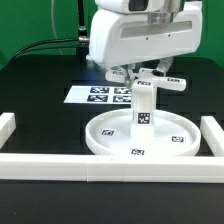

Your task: Assemble round table

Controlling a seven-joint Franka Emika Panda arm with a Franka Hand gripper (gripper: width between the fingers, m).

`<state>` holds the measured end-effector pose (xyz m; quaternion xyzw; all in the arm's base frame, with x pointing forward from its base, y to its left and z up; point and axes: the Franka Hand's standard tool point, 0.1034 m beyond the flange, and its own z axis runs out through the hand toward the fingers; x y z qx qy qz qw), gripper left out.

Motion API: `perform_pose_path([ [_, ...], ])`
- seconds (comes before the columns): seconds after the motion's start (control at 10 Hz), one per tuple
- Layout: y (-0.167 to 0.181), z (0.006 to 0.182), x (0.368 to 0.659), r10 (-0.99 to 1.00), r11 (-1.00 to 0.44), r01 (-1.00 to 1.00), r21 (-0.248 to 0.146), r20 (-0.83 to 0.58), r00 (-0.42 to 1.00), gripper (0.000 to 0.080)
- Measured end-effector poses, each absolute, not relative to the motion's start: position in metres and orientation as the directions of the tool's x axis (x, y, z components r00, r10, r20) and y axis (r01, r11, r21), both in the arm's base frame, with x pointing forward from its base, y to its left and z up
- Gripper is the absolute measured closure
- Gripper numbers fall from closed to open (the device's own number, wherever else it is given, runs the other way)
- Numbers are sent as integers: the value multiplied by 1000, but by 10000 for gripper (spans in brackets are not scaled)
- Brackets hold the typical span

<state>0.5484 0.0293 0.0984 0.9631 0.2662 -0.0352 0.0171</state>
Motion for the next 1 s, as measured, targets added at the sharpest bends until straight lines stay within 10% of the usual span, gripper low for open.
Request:
perform_pose_path([
  [1.0, 44, 99, 551, -442, -897, -441, 15, -28, 897, 347],
])
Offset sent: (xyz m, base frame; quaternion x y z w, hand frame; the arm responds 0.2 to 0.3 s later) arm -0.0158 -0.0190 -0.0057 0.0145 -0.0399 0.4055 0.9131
